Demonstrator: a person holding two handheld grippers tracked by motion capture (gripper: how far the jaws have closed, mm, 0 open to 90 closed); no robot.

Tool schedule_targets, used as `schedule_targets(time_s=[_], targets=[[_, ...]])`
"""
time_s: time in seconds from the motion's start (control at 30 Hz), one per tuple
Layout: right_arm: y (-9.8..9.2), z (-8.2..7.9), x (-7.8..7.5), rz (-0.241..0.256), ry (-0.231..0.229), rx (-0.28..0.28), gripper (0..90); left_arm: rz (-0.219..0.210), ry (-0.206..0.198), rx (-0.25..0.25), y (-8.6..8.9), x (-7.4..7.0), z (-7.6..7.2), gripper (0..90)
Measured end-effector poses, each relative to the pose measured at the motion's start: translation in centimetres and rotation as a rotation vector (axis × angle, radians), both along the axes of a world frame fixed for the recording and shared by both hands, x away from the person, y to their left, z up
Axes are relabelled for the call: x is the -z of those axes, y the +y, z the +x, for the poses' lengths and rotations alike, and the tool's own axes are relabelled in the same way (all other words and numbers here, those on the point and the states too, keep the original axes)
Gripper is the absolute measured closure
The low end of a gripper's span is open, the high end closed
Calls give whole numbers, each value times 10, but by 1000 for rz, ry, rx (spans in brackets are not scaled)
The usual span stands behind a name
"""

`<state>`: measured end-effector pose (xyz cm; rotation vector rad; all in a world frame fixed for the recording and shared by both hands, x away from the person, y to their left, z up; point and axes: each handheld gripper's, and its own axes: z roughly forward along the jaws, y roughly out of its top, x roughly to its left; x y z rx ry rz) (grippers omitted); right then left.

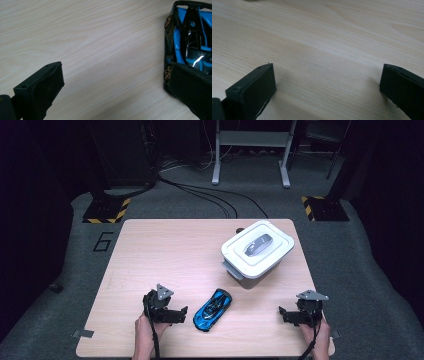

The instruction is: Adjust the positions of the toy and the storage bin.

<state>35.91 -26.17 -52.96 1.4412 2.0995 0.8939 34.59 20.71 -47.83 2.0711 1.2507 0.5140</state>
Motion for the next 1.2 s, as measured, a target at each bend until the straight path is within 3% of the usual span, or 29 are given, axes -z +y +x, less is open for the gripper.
schedule_targets(time_s=[0.63, 1.2], targets=[[0, 0, 0, 1, 0, 0, 0, 3, 9, 62, -36, -17, 17, 2], [0, 0, 0, 1, 0, 0, 0, 19, 35, 132, -81, -16, 32, 1]])
